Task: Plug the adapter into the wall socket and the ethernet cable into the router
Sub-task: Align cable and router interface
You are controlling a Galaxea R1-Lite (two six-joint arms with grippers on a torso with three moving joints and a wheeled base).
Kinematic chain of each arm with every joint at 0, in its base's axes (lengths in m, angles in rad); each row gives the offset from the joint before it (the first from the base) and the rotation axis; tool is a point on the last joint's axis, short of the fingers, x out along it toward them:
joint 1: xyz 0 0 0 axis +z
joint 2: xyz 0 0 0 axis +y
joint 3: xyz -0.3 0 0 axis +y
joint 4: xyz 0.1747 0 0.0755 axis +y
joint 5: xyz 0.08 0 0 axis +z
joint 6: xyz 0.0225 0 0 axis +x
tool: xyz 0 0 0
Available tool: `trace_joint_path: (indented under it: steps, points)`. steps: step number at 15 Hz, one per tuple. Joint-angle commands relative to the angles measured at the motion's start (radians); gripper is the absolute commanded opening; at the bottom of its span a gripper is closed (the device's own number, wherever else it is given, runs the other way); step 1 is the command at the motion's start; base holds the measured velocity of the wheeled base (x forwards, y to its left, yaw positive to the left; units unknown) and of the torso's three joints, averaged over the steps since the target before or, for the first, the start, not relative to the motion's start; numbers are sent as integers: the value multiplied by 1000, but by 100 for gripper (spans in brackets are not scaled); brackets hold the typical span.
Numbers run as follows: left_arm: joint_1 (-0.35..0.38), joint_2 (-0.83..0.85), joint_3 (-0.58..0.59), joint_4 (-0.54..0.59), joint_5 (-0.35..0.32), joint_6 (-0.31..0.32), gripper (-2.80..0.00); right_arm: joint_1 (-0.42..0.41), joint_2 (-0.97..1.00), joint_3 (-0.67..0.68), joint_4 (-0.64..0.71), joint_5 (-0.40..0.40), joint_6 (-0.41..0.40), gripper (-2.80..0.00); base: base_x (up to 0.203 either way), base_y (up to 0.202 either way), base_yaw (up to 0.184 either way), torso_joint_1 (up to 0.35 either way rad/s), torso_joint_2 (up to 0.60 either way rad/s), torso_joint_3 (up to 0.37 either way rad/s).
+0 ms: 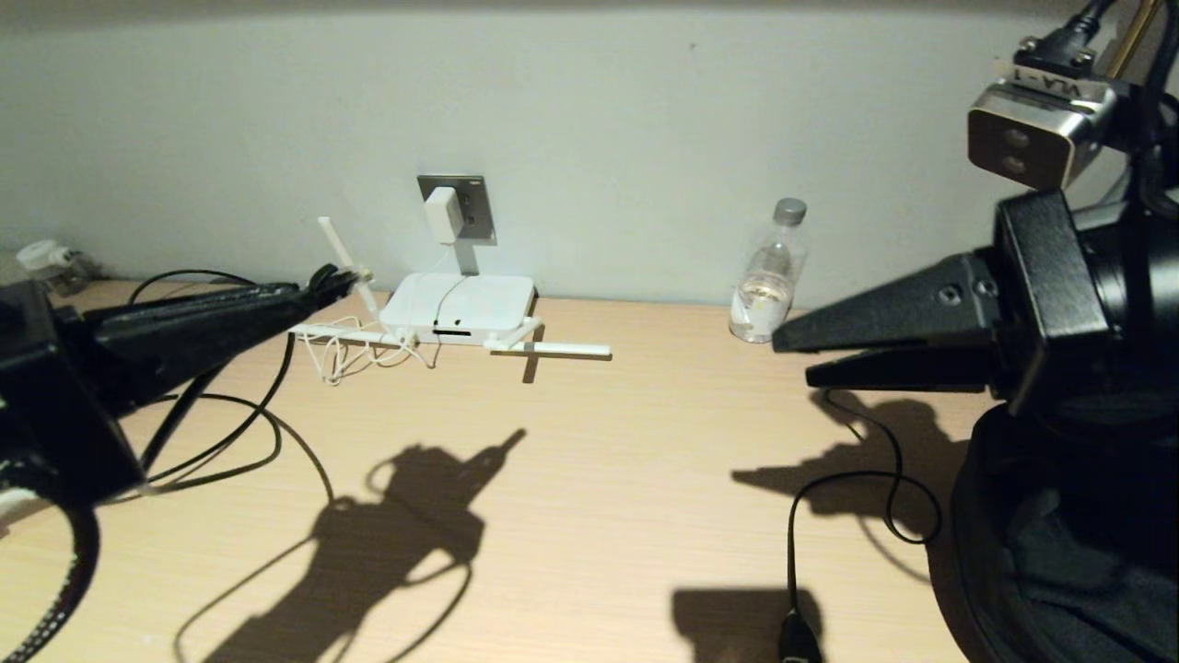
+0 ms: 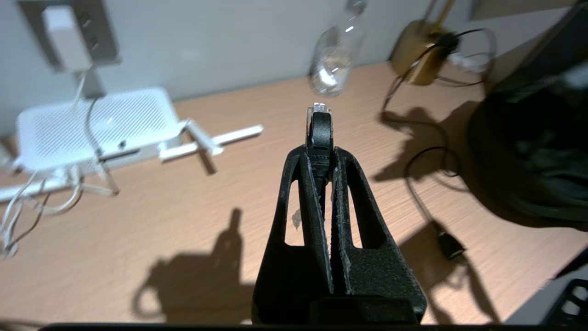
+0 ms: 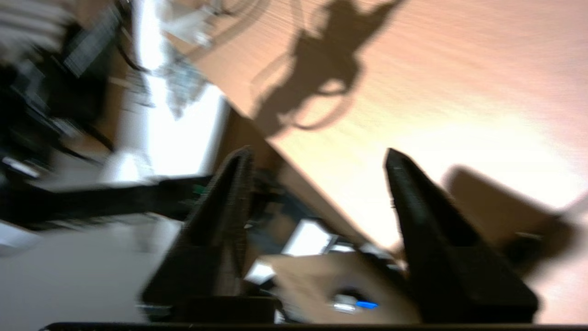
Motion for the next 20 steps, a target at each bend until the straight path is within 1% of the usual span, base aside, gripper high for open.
trace_joint_path:
  steps: [1,3,4,6,7,8,9,10,12,13,16,17,18,20]
  points:
    - [0,-2,26,-4,12,0,-280,-5,-112,99,-24,-61,-70,-280,0,0,0,0,0,0]
    - [0,-9,74,-8,24,0,-280,-34,-160,200,-111,-72,-83,-280,0,0,0,0,0,0]
    - [-1,-10,91,-11,25,0,-280,-53,-194,276,-159,-74,-113,-280,0,0,0,0,0,0]
    - [0,-9,97,-13,29,2,-280,-100,-296,426,-221,-76,-210,-280,0,0,0,0,0,0]
    - [0,-10,97,-12,38,2,-280,-123,-353,481,-235,-78,-250,-280,0,0,0,0,0,0]
    - [-1,-10,98,-13,58,2,-280,-149,-408,532,-242,-87,-275,-280,0,0,0,0,0,0]
    - [-1,-15,98,-12,64,4,-280,-173,-454,580,-246,-104,-289,-280,0,0,0,0,0,0]
    - [-1,-20,100,-12,64,9,-280,-185,-504,629,-247,-123,-297,-280,0,0,0,0,0,0]
    - [-1,-21,117,-13,62,8,-280,-189,-583,734,-244,-134,-311,-280,0,0,0,0,0,0]
    - [-3,-20,124,-15,61,8,-280,-188,-605,790,-245,-129,-345,-280,0,0,0,0,0,0]
    - [-3,-24,118,-24,62,6,-280,-188,-615,937,-268,-122,-618,-280,0,0,0,0,0,0]
    - [-3,-24,117,-25,61,8,-280,-189,-615,1006,-279,-121,-682,-280,0,0,0,0,0,0]
    - [-3,-24,117,-36,62,9,-280,-188,-616,1077,-292,-120,-714,-280,0,0,0,0,0,0]
    - [-1,-24,120,-61,67,11,-280,-189,-619,1239,-355,-120,-743,-280,0,0,0,0,0,0]
